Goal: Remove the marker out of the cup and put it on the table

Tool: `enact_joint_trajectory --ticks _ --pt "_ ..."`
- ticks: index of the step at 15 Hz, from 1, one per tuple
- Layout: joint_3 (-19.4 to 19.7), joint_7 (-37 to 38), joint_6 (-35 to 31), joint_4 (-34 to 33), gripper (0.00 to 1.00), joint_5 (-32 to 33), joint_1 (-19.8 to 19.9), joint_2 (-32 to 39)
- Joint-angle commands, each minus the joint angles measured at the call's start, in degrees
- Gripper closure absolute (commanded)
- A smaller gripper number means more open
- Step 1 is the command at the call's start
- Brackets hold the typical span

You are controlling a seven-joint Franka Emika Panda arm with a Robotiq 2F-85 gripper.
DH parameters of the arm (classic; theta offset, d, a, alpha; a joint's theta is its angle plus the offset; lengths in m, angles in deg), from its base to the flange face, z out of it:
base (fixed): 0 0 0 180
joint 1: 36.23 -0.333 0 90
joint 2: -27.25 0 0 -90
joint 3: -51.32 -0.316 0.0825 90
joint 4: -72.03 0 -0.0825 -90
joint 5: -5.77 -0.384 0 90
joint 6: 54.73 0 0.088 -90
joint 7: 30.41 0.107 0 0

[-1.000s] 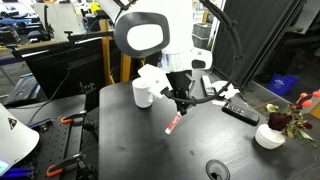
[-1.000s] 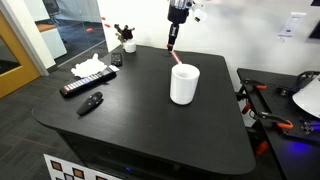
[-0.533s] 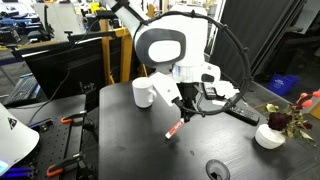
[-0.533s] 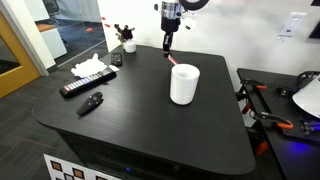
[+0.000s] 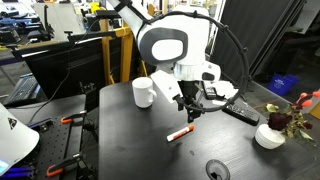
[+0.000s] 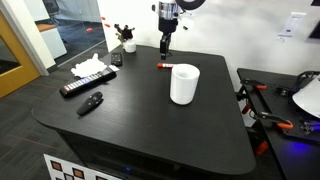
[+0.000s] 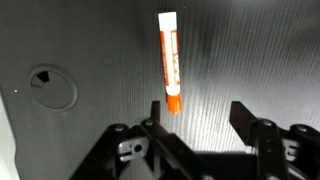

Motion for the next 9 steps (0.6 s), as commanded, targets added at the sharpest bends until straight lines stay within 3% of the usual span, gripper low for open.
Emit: enact_joint_trajectory --ticks 1,9 --pt "-0.3 2.4 0.1 4.2 0.01 0.9 -0.8 -6.4" --pt "-0.2 4.9 1.9 14.7 0.00 3.7 -2.3 -24.0"
